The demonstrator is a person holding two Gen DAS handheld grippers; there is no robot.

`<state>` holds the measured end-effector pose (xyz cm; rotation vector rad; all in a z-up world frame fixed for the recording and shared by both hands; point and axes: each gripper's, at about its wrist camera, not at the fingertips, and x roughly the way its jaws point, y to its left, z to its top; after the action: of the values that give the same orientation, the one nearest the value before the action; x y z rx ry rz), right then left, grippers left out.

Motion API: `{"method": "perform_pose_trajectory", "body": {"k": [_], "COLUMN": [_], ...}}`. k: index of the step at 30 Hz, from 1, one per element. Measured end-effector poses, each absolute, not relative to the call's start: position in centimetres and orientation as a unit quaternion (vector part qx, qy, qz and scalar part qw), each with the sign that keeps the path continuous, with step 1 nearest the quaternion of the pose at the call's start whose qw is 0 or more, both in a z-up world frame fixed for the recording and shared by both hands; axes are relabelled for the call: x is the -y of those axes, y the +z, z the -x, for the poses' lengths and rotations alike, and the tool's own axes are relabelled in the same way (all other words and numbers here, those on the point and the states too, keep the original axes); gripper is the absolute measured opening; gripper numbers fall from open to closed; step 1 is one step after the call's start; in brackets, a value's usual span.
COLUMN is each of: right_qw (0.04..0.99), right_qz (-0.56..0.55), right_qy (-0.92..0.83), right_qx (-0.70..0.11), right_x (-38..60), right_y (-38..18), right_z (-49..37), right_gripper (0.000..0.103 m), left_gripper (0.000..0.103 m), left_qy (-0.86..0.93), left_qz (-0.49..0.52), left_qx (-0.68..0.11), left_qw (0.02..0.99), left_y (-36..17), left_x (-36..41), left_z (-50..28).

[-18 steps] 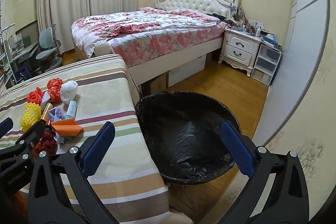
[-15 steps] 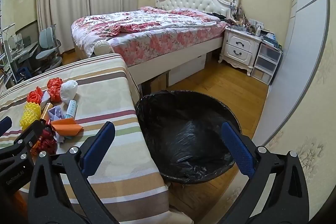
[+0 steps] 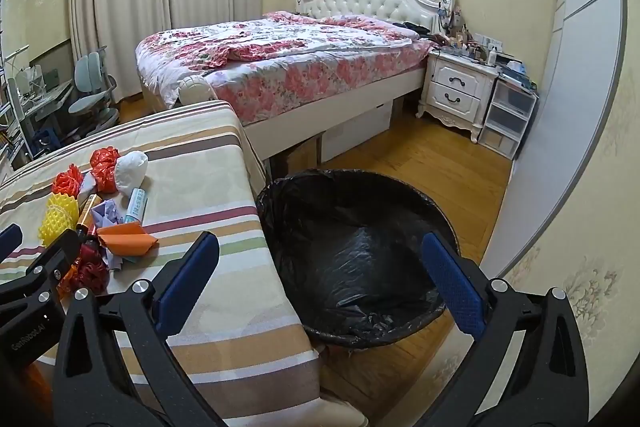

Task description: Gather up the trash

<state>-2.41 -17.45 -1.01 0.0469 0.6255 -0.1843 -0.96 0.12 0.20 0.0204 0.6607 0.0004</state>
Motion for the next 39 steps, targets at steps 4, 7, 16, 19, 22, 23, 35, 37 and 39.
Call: {"method": "perform_pose_trajectory", "body": {"k": [4, 7, 16, 19, 22, 23, 35, 37, 39], "right_qw": [0.947, 0.947, 0.947, 0.946, 0.946, 0.946, 0.946, 0.946, 0.946], "right_qz": [-0.024, -0.024, -0.025, -0.025, -0.025, -0.025, -0.025, -0.025, -0.025], "right_qy": [-0.091, -0.090, -0.090, -0.091, -0.091, -0.090, -0.090, -0.091, -0.090], "right_qx": [-0.308, -0.308, -0.308, -0.309, -0.309, -0.309, -0.310, -0.310, -0.311], "right_x": [17.48, 17.49, 17.55, 17.54, 17.56, 17.56, 17.68, 17.68, 17.71], "right_y": [-1.02, -1.03, -1.09, -1.12, -1.15, -1.16, -1.25, -1.27, -1.28], "right_z": [2.41, 2.41, 2.40, 2.38, 2.38, 2.38, 2.42, 2.41, 2.42], "right_gripper": [0.099, 0.099, 0.099, 0.099, 0.099, 0.099, 0.099, 0.099, 0.099], "left_gripper": [0.097, 0.097, 0.097, 0.097, 0.097, 0.097, 0.097, 0.097, 0.097], "left_qy": [0.000, 0.001, 0.001, 0.000, 0.000, 0.000, 0.000, 0.000, -0.001], "left_qz": [-0.011, -0.011, -0.012, -0.011, -0.011, -0.012, -0.012, -0.013, -0.013], "left_qx": [-0.328, -0.329, -0.329, -0.330, -0.330, -0.330, -0.330, -0.330, -0.330], "left_qw": [0.945, 0.944, 0.944, 0.944, 0.944, 0.944, 0.944, 0.944, 0.944], "left_y": [-0.07, -0.23, -0.43, -0.37, -0.56, -0.34, -0.53, -0.63, -0.75], "left_x": [-0.11, -0.17, 0.09, 0.06, 0.06, 0.08, 0.18, 0.21, 0.25], "left_z": [0.98, 1.10, 1.05, 1.00, 1.12, 1.00, 0.89, 0.96, 1.06]}}
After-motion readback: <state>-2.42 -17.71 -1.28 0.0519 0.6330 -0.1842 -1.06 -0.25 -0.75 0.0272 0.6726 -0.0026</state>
